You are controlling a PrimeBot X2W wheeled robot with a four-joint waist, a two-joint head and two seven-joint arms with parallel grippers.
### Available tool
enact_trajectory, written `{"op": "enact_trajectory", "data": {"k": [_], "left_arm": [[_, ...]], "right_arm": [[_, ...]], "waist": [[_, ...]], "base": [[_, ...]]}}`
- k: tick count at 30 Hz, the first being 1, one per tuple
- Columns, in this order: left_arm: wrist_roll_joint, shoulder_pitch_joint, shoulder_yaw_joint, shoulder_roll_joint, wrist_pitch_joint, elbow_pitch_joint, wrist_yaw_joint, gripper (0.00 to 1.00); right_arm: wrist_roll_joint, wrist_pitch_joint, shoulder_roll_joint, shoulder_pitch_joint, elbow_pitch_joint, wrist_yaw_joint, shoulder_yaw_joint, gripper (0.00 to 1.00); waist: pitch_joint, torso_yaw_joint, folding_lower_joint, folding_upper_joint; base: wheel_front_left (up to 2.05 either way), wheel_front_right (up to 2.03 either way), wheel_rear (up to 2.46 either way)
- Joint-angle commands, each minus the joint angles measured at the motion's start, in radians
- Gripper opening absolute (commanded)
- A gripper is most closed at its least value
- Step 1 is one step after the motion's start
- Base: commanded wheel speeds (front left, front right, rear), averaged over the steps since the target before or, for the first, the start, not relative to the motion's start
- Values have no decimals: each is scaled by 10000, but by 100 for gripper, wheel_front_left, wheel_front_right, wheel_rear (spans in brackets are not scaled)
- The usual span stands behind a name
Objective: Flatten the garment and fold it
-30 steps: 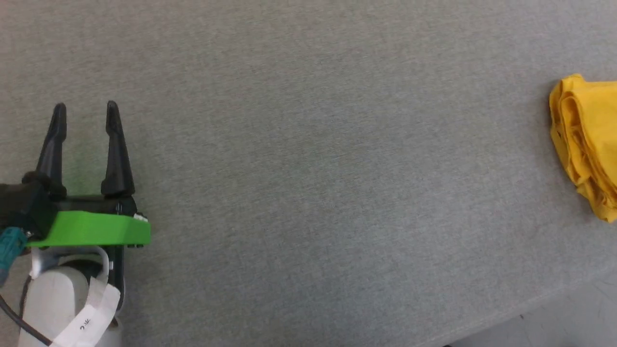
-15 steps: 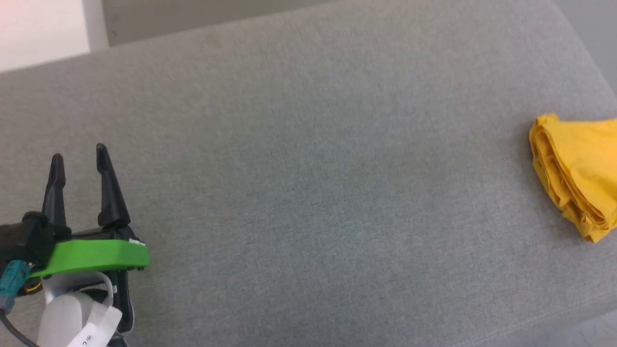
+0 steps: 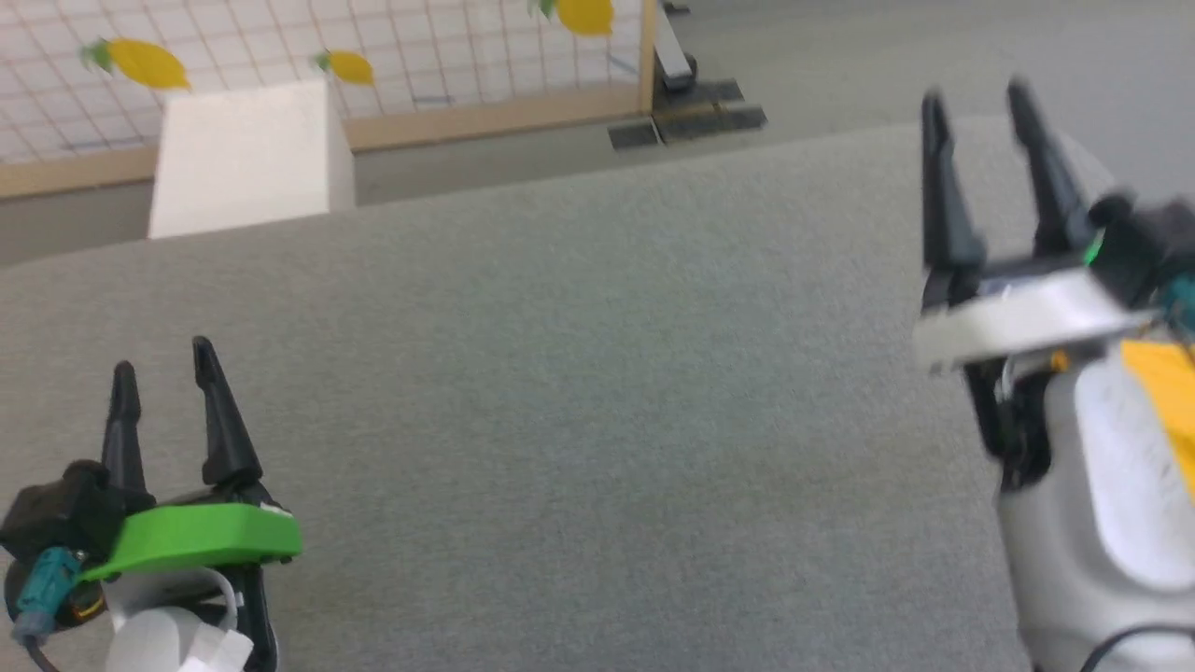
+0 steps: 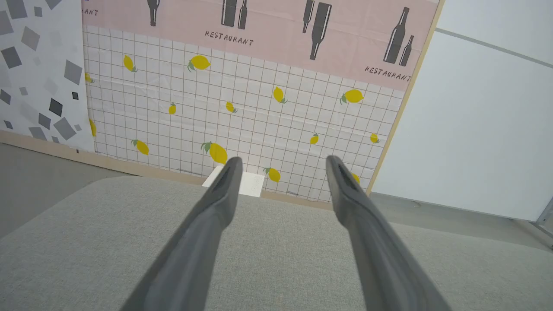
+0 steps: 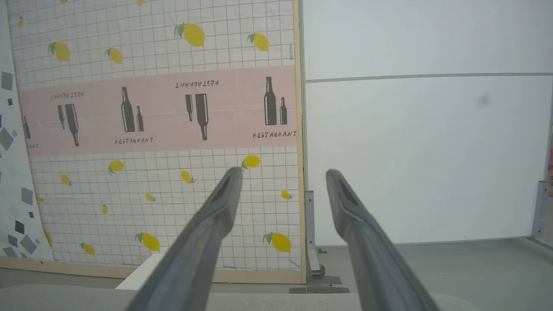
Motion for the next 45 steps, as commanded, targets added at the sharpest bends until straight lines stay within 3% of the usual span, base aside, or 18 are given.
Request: {"op": "enact_trajectory", "data": {"k": [1, 7, 15, 16, 45], "left_arm": [[-69, 151, -90, -66, -51, 41, 14, 100], [-99, 485, -516, -200, -24, 291, 34, 100], [181, 665, -1057, -196, 89, 757, 58, 100], [180, 569, -1081, -213, 104, 769, 8, 0], [779, 613, -1198, -274, 559, 701, -55, 0]], "right_arm": [[-29, -113, 78, 437, -101, -15, -99, 100], [28, -128, 260, 2194, -137, -15, -178, 100], [233, 117, 269, 3359, 48, -15, 329, 100], [221, 105, 253, 3314, 40, 0, 324, 0], [-207, 565, 252, 3694, -410, -2, 219, 0]], "waist": [[-674, 554, 1, 0], [-889, 654, 1, 0], [-865, 680, 1, 0], [-867, 682, 1, 0], [-851, 889, 1, 0]], "base": [[0, 0, 0], [0, 0, 0], [0, 0, 0], [0, 0, 0], [0, 0, 0]]}}
